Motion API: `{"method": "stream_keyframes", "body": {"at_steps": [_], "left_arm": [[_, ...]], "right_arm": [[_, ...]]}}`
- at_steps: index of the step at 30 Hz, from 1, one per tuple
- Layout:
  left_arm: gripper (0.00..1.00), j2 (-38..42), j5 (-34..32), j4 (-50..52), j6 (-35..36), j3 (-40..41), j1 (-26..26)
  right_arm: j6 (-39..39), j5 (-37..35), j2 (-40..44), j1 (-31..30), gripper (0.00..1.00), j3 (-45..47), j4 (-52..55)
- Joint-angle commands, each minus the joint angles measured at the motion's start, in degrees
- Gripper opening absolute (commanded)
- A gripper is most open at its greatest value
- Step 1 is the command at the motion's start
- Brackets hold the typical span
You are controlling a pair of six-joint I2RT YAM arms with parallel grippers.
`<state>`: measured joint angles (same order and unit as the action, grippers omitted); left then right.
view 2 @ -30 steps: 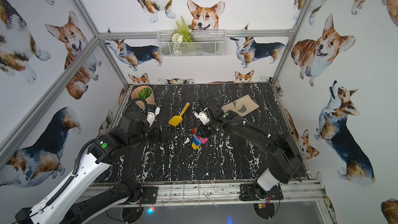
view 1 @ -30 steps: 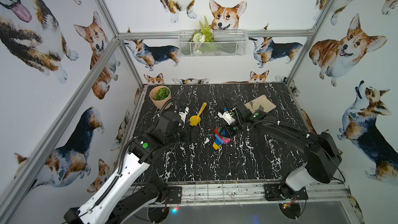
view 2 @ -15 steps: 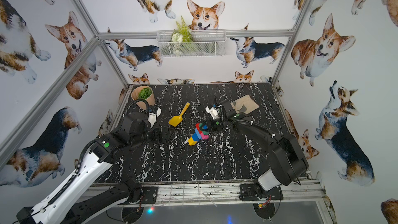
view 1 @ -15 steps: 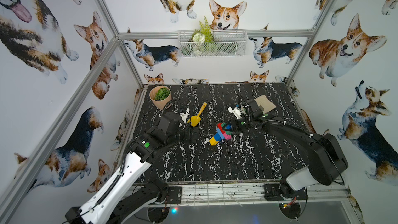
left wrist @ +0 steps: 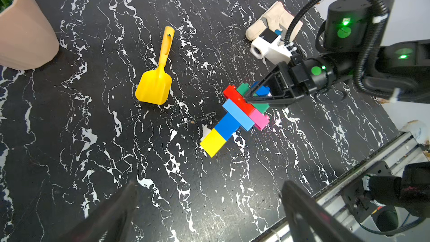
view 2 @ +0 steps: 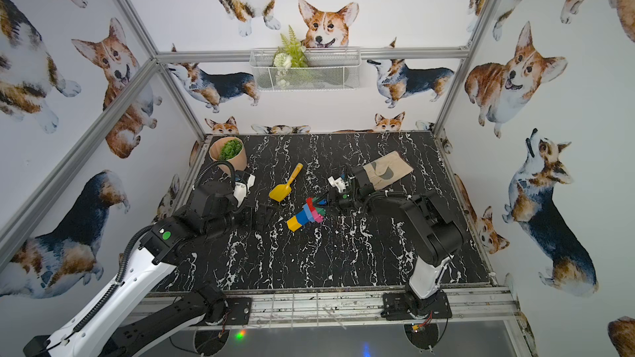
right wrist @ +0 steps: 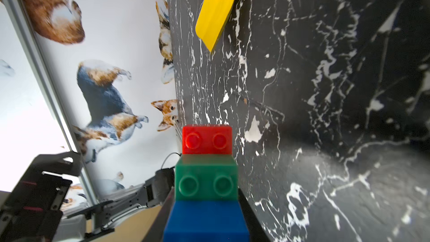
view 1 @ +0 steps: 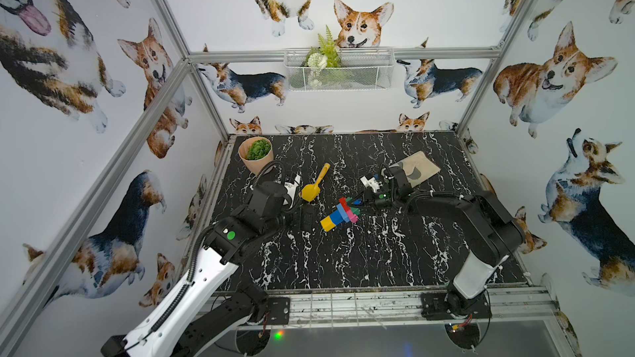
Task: Assemble a spoon with lego
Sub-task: Place the lego brick at the center of the board.
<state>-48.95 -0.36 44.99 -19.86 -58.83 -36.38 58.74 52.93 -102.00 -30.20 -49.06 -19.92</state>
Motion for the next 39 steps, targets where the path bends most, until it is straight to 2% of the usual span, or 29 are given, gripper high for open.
{"method": "stream_keyframes", "body": {"at_steps": [1, 6, 10, 24, 30, 39], "left_arm": [[1.00, 0.66, -0.81, 0.86, 0.60, 0.12, 0.12], [1.00, 0.88, -1.18, 1.67, 1.05, 0.20, 0.17], [1.00, 1.10, -1.48, 1.85, 1.38, 0.45, 0.25], [1.00, 1.39, -1.42, 1.85, 1.42, 0.81, 0.52], [1.00, 2.87, -1.44, 2.20, 1.36, 1.26, 0.61], [1.00, 4.49, -0.99, 2.51, 1.22, 1.70, 0.61]], "right_arm": [[19.66, 4.11, -5.54, 0.09, 0.27, 1.31, -27.83], [35.74, 2.96, -16.72, 0.05, 0.26, 1.68, -49.31], [43.91, 0.77, -23.95, -0.12, 0.27, 1.86, -59.59], [43.61, -2.04, -28.34, -0.32, 0.34, 4.20, -55.74], [38.71, -2.82, -25.38, -0.30, 0.43, 5.59, -48.45], [34.62, -3.74, -22.13, -0.65, 0.44, 5.37, -39.49]]}}
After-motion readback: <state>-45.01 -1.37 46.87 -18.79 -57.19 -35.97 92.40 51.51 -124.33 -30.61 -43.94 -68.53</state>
